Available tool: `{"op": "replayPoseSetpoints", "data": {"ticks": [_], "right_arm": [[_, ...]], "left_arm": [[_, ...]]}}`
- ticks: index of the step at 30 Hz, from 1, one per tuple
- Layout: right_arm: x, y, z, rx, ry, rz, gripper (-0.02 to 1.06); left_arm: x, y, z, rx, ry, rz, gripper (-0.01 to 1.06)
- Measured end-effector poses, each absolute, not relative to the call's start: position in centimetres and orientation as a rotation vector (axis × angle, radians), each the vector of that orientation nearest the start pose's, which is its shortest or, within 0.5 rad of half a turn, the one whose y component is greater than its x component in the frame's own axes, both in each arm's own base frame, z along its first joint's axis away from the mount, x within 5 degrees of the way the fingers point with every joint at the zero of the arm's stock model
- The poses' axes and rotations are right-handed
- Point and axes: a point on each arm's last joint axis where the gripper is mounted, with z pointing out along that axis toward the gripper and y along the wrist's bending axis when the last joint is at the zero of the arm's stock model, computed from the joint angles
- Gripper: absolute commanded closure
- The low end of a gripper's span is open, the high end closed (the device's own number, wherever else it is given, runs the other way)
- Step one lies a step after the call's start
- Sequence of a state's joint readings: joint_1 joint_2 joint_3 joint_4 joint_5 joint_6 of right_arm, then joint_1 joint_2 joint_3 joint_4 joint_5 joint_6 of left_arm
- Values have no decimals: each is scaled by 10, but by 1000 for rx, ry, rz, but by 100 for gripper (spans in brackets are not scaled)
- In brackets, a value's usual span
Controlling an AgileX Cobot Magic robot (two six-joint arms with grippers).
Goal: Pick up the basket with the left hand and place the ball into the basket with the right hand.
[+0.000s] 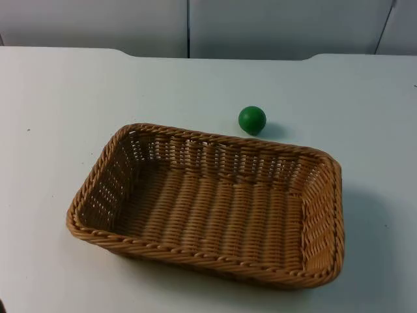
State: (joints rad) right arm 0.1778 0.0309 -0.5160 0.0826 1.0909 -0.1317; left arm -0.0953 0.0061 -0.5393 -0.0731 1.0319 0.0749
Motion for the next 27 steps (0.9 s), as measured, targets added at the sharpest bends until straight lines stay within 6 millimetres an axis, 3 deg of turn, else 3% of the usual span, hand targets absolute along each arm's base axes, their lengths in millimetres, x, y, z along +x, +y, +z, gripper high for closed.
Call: {"op": "replayPoseSetpoints", "data": {"ticks": [5,8,12,13,17,18,20,22,23,27], "right_arm": [[-4,6,280,-326,2063,128,105],[-4,6,280,-326,2063,128,105],[-4,6,280,-326,2063,128,105],[-4,6,280,-326,2063,128,105],[-4,6,280,-326,2063,128,105],[-4,6,280,-326,2063,128,105],[-4,6,280,-326,2063,128,105],[-4,6,280,-326,2063,128,105],[-4,6,280,-326,2063,128,105],[-4,6,280,-326,2063,128,105]], "left_arm": [[-8,-5,293,171,1964,-100,105],[0,-6,302,177,2043,-100,105],[41,-14,314,222,2287,-155,105],[41,-14,314,222,2287,-155,105],[97,-40,312,336,2492,-446,105],[97,-40,312,336,2492,-446,105],[130,-58,300,398,2570,-704,105],[153,-67,285,415,2623,-825,105],[153,-67,285,415,2623,-825,105],[185,-76,254,414,2722,-843,105]]}}
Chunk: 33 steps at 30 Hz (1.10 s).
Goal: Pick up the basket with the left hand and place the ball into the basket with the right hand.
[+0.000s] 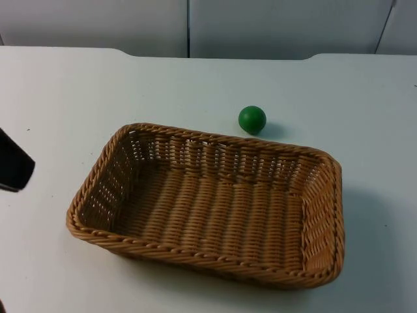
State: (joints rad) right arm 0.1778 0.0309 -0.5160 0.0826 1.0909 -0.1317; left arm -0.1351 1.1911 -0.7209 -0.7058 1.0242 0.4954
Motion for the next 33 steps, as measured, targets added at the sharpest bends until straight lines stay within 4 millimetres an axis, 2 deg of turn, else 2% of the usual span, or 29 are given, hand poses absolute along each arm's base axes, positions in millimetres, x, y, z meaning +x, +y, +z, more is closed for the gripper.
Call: {"op": "replayPoseSetpoints", "data": {"ticks": [5,10,19,22,23,27,28,30,33], "right_arm": [[-4,6,280,-326,2063,128,105],[-4,6,280,-326,2063,128,105],[-4,6,280,-326,2063,128,105],[-4,6,280,-326,2063,128,105],[-4,6,280,-326,2063,128,105],[-4,6,280,-326,2063,128,105],[-4,6,280,-326,2063,128,105],[-4,6,280,-326,2063,128,105],[-4,6,280,-326,2063,128,105]], "left_arm": [[197,-87,239,448,2737,-756,105],[204,-96,234,467,2691,-662,105],[221,-96,220,430,2693,-530,104],[228,-98,218,423,2698,-528,94],[234,-101,216,426,2708,-529,94],[244,-112,210,466,2728,-529,61],[248,-115,207,480,2739,-528,61],[256,-122,201,499,2757,-525,46],[266,-126,192,507,2781,-518,45]]}}
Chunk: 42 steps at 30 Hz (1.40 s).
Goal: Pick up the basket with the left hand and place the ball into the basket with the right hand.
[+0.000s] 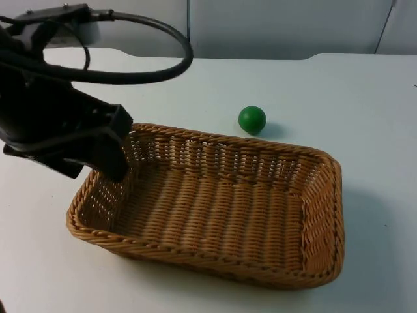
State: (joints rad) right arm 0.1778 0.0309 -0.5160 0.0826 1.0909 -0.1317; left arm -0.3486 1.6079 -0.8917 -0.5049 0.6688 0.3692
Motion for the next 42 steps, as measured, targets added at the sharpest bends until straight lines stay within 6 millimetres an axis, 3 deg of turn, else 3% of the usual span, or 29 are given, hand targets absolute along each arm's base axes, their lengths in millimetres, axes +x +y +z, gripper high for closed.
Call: {"op": "replayPoseSetpoints", "data": {"ticks": [8,13,19,27,29,30,33,42], "right_arm": [[-4,6,280,-326,2063,128,105],[-4,6,280,-326,2063,128,105],[-4,6,280,-326,2063,128,105],[-4,6,280,-326,2063,128,105],[-4,6,280,-326,2063,128,105],[-4,6,280,-326,2063,128,105],[-4,6,280,-326,2063,128,105],[-4,6,280,-326,2063,128,105]], "left_arm": [[307,-130,163,629,2757,-331,45],[320,-130,153,666,2716,-263,45],[327,-129,146,712,2667,-194,45],[334,-129,112,714,2706,-156,46],[334,-129,106,694,2724,-156,60],[334,-129,101,669,2744,-161,60],[334,-132,97,518,2789,-204,105],[331,-133,106,258,2842,-288,105]]}}
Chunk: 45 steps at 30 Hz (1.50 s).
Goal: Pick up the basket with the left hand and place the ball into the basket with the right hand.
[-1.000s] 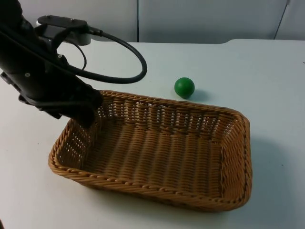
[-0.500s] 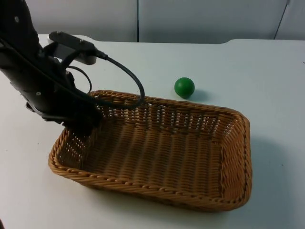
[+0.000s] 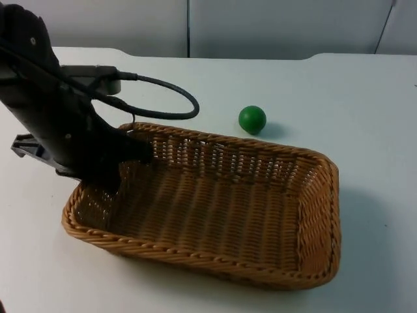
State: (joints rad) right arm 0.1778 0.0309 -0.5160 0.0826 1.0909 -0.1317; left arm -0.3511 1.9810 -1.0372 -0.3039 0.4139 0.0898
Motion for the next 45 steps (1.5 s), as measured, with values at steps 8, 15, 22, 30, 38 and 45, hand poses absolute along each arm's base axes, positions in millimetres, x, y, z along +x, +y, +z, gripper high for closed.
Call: {"op": "replayPoseSetpoints", "data": {"ticks": [8,15,22,30,38,45], "right_arm": [[-4,6,280,-326,2063,128,105],[-4,6,280,-326,2063,128,105],[-4,6,280,-326,2063,128,105],[-4,6,280,-326,2063,128,105],[-4,6,280,-326,2063,128,105],[-4,6,280,-326,2063,128,105]], "left_arm": [[317,-131,139,122,2825,-403,105],[293,-88,152,-188,2790,-463,105],[279,-65,162,-365,2698,-516,105],[275,-66,163,-429,2664,-588,105],[275,-66,163,-423,2669,-595,105],[275,-66,163,-423,2670,-597,105]]}}
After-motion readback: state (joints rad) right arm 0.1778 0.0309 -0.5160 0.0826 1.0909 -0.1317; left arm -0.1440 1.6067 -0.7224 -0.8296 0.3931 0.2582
